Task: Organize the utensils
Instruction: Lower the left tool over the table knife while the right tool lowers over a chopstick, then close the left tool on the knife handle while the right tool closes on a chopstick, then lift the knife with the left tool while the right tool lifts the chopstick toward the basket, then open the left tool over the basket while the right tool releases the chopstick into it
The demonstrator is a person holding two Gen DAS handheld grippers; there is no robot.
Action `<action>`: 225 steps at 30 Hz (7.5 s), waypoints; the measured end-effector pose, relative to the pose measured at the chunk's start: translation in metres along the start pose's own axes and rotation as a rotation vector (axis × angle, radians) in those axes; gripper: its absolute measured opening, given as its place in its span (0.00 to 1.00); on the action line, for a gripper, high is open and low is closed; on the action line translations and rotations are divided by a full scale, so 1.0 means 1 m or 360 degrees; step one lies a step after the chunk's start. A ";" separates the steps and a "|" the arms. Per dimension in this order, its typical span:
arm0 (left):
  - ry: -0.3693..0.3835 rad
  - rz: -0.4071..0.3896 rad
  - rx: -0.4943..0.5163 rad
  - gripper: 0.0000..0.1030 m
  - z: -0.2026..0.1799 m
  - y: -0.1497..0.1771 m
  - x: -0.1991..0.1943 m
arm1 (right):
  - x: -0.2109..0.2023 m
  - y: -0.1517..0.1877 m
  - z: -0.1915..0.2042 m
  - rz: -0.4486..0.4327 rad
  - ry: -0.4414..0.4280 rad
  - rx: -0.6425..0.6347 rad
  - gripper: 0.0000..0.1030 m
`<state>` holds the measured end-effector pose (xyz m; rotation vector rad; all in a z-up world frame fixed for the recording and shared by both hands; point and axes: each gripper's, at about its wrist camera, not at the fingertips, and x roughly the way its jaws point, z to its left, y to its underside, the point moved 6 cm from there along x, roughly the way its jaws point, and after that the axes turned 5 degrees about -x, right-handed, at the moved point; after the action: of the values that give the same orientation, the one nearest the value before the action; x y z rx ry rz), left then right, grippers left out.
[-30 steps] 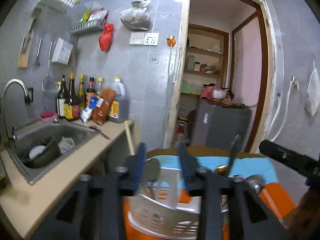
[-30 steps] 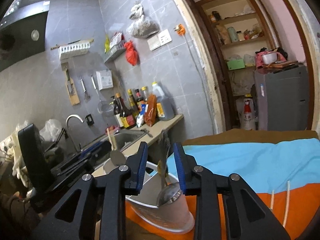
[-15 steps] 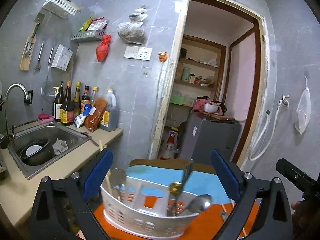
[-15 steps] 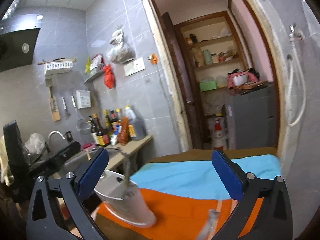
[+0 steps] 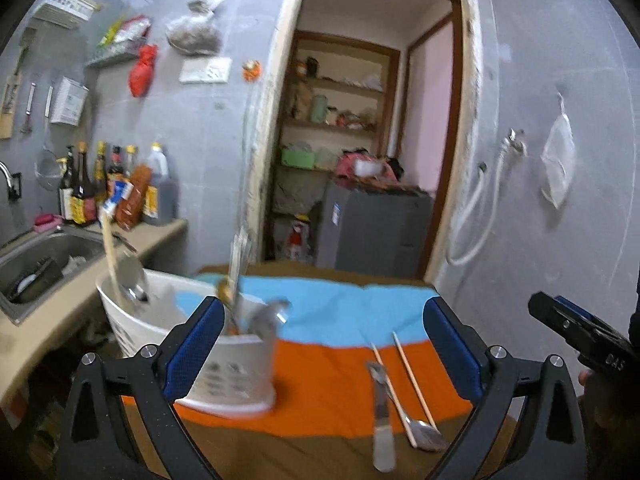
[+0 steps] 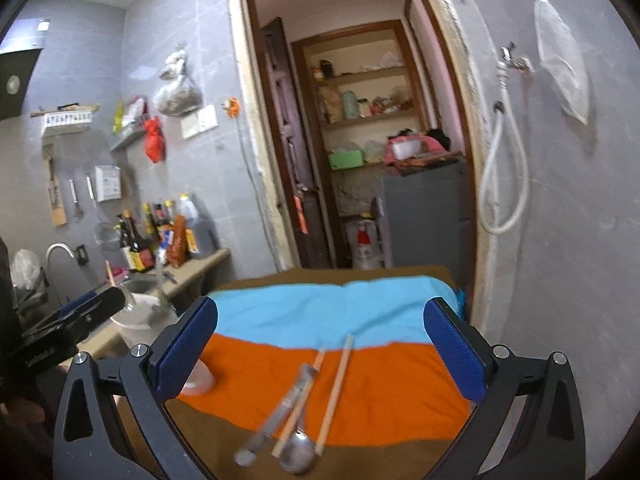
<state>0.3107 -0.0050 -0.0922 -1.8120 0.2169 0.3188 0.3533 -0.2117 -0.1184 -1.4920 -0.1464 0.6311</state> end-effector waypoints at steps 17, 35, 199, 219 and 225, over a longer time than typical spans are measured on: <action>0.0080 0.0656 0.0147 0.94 -0.029 0.102 0.075 | 0.036 0.076 -0.046 0.0333 0.0022 0.0112 1.00; 0.0094 0.0944 0.0203 0.48 -0.028 0.138 0.110 | 0.076 0.107 -0.041 0.0622 -0.0108 0.0109 0.68; -0.0071 -0.0317 -0.0178 0.12 0.191 -0.048 0.024 | 0.126 0.001 0.223 -0.0477 -0.0185 -0.0151 0.05; 0.0013 -0.0132 -0.0209 0.30 0.177 -0.048 0.014 | 0.091 -0.014 0.184 -0.0393 -0.0142 -0.0005 0.25; 0.0022 -0.0130 -0.0205 0.41 0.166 -0.051 0.010 | 0.077 -0.017 0.161 -0.0397 -0.0079 0.0051 0.49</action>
<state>0.3193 0.1688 -0.0888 -1.9447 0.1339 0.2674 0.3477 -0.0332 -0.1073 -1.4005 -0.3539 0.4668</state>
